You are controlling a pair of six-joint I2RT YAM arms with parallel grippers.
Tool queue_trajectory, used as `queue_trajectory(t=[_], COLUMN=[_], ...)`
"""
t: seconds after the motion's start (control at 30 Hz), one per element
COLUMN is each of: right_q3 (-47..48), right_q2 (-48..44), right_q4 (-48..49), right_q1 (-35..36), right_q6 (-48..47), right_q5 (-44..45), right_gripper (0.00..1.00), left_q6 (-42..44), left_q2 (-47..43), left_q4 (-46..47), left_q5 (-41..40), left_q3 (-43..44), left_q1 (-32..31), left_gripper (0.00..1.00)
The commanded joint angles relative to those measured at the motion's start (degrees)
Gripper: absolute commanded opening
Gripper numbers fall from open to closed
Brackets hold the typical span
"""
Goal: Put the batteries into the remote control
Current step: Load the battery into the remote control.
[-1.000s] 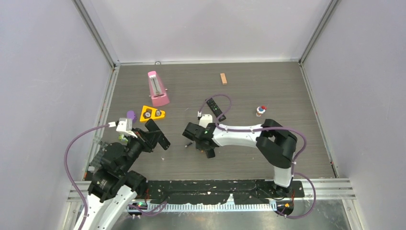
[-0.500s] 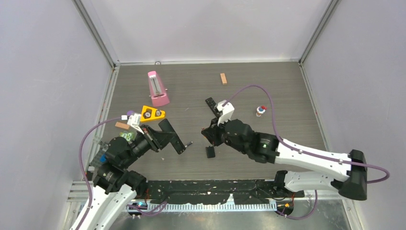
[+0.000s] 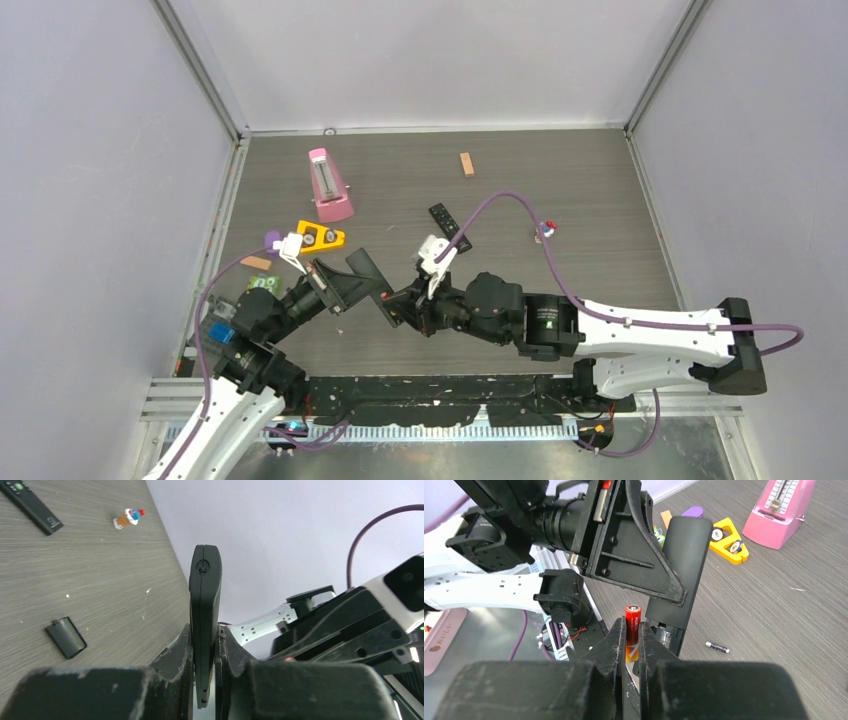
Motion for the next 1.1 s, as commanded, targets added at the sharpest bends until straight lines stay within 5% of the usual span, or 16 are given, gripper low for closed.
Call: queue_trajectory(t=[0.0,0.67,1.07], right_q3=[3.0,3.7,8.5], right_q2=[2.6,4.4,6.8], right_q4=[2.4,-4.4,-12.9], right_q1=[1.3,1.6,1.6], right_q6=[-3.1,-3.2,0.7], right_q5=[1.3,0.1,-1.0], right_gripper=[0.06,0.08,0.26], left_q6=[-4.4,-7.0,-7.2], left_q2=[-1.6,-4.0,-6.0], left_q4=[6.1,10.1,12.7], left_q5=[2.0,2.2,0.2], left_q3=[-0.2,-2.1,-4.0], left_q1=[0.2,0.2,0.2], left_gripper=[0.00,0.00,0.00])
